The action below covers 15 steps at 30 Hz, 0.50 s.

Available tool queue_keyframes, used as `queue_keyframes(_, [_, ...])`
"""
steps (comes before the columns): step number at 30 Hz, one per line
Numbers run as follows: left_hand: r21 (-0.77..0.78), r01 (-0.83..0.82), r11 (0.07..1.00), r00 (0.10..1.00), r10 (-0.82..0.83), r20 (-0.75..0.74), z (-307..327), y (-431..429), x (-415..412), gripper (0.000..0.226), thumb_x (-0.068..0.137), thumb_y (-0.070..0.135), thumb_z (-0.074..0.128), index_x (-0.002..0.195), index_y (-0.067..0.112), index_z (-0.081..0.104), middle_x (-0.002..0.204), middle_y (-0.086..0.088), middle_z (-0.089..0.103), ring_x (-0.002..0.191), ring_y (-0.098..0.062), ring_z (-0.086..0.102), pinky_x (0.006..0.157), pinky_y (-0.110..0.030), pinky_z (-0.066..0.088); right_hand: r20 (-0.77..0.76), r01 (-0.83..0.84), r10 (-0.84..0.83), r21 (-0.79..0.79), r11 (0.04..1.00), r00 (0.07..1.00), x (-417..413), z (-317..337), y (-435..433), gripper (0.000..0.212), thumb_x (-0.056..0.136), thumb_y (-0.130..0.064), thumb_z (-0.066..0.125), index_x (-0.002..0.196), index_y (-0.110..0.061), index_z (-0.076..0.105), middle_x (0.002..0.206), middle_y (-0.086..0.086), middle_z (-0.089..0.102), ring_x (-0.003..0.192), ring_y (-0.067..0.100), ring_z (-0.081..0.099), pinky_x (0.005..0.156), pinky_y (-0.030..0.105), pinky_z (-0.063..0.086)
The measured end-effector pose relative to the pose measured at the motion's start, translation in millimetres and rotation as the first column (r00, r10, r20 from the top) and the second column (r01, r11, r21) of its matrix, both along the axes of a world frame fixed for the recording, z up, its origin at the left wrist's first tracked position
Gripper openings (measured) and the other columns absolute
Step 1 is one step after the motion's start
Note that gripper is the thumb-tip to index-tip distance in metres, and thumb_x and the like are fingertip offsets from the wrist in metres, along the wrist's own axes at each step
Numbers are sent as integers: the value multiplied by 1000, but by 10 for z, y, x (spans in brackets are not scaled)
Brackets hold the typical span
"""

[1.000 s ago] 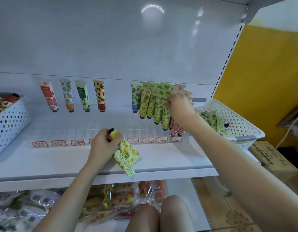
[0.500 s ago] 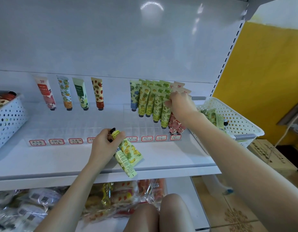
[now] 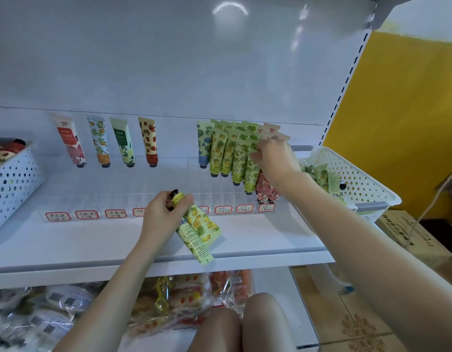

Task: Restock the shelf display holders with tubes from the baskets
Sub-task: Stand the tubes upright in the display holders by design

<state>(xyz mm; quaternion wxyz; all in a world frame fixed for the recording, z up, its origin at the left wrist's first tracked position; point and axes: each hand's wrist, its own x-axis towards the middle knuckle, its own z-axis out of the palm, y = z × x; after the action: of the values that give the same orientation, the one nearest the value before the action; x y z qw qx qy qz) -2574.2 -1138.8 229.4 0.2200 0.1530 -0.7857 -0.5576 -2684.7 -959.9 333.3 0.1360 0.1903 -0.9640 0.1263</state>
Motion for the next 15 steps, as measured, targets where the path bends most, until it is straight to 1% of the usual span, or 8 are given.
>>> queue_keyframes(1, [27,2,1000,1000,-2,-10,22,4,3,30,88,31,60,76,5,54,72,-12,62,67,-22,60,59,-33,43,-10,-7,7,-27,1000,1000,5,-7,3,18,95,-17,52,98,0,59,108,18,50,76,28,53,74,36,49])
queue_keyframes(3, [106,15,994,1000,-13,-27,69,22,9,29,88,33,59,78,6,54,69,-8,58,64,-18,57,59,-31,42,-41,-17,14,-83,996,999,7,-13,17,34,92,-24,57,115,0,56,119,21,50,89,33,59,79,41,50])
queue_keyframes(5, [169,23,985,999,-14,-51,118,45,14,28,89,35,57,77,10,53,66,-1,54,59,-11,54,53,-22,43,-92,-36,21,-167,985,996,24,4,43,40,90,-26,59,121,-1,54,121,20,50,98,35,58,80,39,49])
queue_keyframes(6, [182,24,983,998,-13,-62,148,62,17,29,89,36,56,76,12,52,65,0,54,58,-9,53,50,-18,42,-114,-46,23,-198,979,993,36,15,59,39,91,-25,59,122,-2,54,121,19,50,98,34,57,79,37,47])
queue_keyframes(7, [188,26,982,997,-12,-74,169,74,15,29,90,38,55,75,12,52,65,0,54,58,-8,53,50,-17,42,-132,-52,24,-213,976,991,45,21,78,38,91,-24,58,121,-2,54,122,18,50,98,34,56,78,36,46])
queue_keyframes(9, [201,35,979,995,-15,-98,208,102,14,30,90,39,54,75,13,50,67,-1,53,60,-10,53,55,-22,42,-141,-61,32,-211,976,990,55,16,105,36,92,-23,56,121,-2,54,121,18,50,98,33,56,77,35,45])
queue_keyframes(12, [216,68,974,992,-42,-123,238,147,10,30,90,40,53,79,11,52,71,-4,56,65,-13,57,61,-28,45,-115,-78,55,-207,975,992,69,-8,121,33,93,-22,54,119,-1,56,120,19,51,99,34,56,80,37,46])
queue_keyframes(15, [215,84,973,989,-54,-141,251,178,-1,32,89,41,53,83,10,52,74,-4,58,68,-13,59,63,-28,47,-156,-129,83,-310,942,984,121,-15,122,29,92,-22,56,111,-1,62,111,17,56,95,32,56,76,30,42])
